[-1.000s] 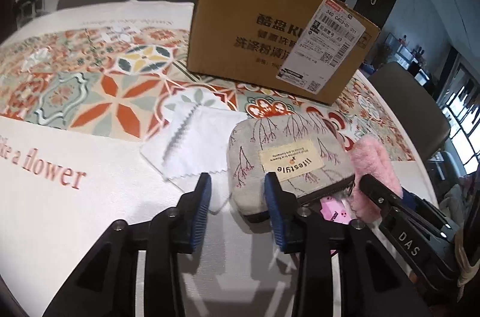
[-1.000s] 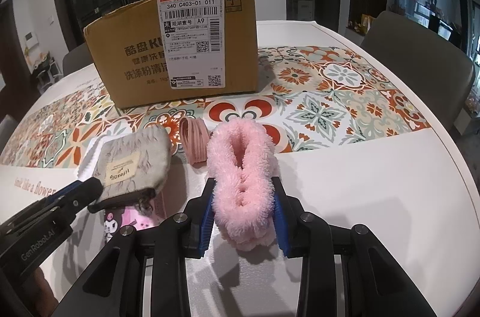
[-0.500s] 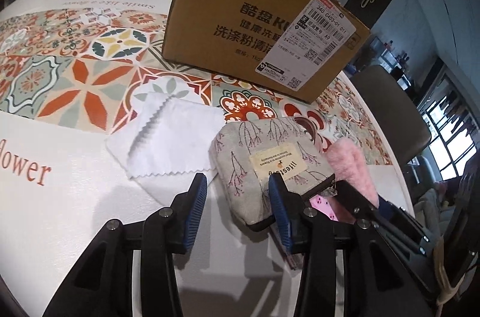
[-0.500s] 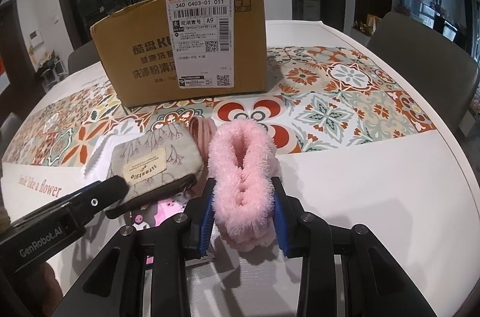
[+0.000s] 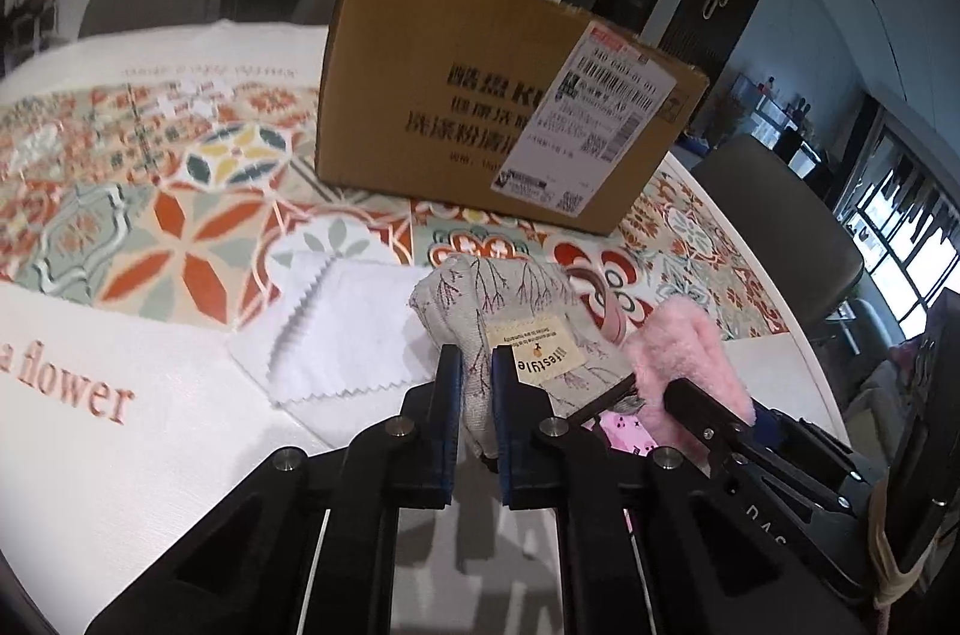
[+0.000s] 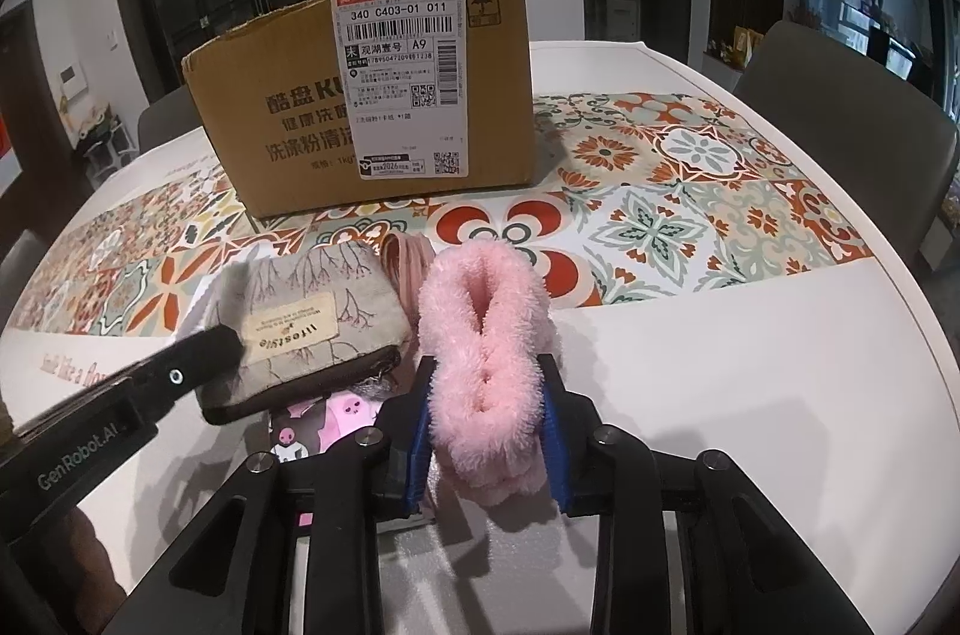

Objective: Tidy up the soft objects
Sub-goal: 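Lift the pouch with left tool while right tool lifts the headband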

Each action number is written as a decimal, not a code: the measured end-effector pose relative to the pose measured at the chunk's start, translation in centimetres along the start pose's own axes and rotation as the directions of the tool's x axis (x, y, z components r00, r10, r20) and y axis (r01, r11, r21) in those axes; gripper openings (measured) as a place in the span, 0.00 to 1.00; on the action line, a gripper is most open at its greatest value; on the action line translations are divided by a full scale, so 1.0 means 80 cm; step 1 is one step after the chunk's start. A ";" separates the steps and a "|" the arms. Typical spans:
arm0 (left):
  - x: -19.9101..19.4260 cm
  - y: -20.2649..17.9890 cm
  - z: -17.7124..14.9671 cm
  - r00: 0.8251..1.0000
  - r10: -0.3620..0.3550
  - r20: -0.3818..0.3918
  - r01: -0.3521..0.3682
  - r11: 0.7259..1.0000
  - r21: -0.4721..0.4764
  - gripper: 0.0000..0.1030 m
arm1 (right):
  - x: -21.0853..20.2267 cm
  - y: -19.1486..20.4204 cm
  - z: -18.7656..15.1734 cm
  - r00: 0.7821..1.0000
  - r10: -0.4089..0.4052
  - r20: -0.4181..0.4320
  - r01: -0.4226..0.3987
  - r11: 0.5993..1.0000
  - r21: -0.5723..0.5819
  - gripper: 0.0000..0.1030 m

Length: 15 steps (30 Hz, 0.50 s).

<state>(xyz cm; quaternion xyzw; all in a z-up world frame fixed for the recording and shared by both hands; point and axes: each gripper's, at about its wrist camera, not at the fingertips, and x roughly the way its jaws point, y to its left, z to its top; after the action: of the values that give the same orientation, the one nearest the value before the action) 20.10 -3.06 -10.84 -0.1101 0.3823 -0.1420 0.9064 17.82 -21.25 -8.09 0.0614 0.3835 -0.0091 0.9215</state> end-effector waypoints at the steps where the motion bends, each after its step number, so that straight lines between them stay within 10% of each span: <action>1: -0.003 -0.001 0.001 1.000 0.005 0.010 -0.005 1.000 0.006 0.11 | -0.002 0.000 0.000 1.000 -0.001 0.006 0.001 1.000 -0.001 0.29; 15: -0.051 -0.008 0.017 0.991 -0.002 0.136 -0.004 0.999 0.043 0.10 | -0.048 0.011 0.016 0.995 -0.008 0.100 0.010 1.000 -0.022 0.27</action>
<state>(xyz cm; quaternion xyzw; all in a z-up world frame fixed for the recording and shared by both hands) 18.21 -2.16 -7.00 -0.0999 0.3166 -0.1418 0.9326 16.07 -20.63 -4.34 0.0487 0.3372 -0.0118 0.9401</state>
